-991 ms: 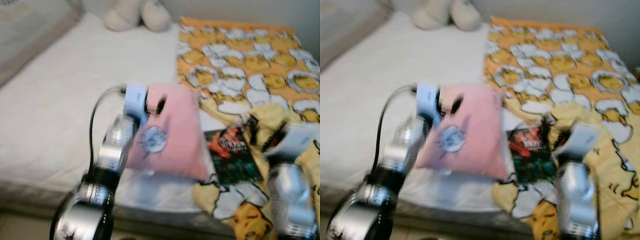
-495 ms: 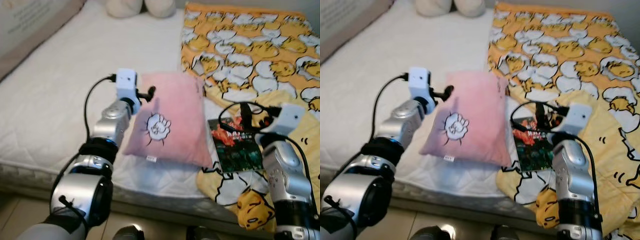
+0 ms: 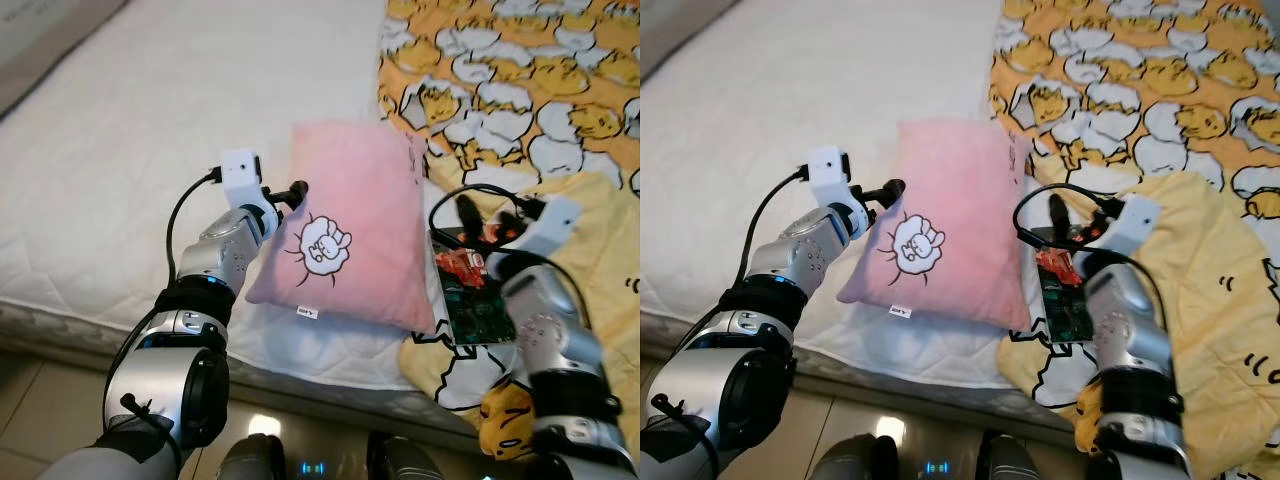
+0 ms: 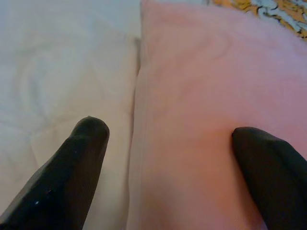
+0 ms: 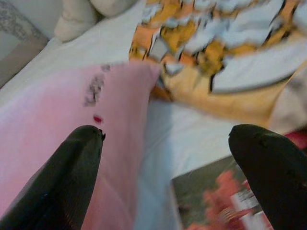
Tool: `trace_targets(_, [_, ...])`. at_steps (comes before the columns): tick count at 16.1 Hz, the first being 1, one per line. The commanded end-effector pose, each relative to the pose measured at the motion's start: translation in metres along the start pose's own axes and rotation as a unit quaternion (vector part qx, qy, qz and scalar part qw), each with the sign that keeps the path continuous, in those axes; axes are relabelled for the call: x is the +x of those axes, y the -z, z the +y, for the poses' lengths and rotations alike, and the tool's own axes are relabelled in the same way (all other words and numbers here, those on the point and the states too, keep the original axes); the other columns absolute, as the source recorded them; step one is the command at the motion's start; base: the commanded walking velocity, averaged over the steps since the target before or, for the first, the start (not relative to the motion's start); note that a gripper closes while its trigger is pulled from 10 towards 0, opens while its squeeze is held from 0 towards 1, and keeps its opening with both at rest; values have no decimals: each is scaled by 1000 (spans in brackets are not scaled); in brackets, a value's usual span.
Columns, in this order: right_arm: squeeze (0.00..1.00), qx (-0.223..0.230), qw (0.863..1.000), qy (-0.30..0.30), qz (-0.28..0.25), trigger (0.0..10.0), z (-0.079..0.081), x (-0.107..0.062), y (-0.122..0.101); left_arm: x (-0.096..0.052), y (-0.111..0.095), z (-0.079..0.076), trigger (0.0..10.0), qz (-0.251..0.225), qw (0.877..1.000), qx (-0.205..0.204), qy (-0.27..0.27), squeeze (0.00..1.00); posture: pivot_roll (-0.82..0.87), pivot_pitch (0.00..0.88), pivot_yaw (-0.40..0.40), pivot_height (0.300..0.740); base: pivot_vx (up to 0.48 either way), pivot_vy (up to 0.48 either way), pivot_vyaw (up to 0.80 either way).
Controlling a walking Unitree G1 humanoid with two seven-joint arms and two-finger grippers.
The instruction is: Clean up the room
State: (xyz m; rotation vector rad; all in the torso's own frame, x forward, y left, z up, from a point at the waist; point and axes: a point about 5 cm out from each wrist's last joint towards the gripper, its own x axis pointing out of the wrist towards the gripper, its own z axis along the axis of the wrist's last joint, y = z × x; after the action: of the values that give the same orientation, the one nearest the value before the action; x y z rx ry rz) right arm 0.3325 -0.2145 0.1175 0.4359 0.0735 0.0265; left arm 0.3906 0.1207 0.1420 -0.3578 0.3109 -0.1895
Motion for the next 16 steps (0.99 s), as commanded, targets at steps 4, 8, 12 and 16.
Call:
trace_targets(4, [0,163,985,-8,59,10000,10,9,34,0,28,-7,10000,73,996,-38,24,0,115,241,11,740,0,0,0])
trace_targets(8, [0,229,969,-22,93,10000,29,12,56,3,52,-43,10000,108,982,-124,98,0,107,241,11,740,0,0,0])
trace_targets(12, [0,239,965,-39,103,0,37,13,63,0,72,-52,0,97,971,-165,141,0,95,222,10,740,0,0,0])
trace_targets(16, [0,233,967,-42,97,0,34,9,62,-4,93,-48,0,110,973,-151,133,0,91,202,-4,740,0,0,0])
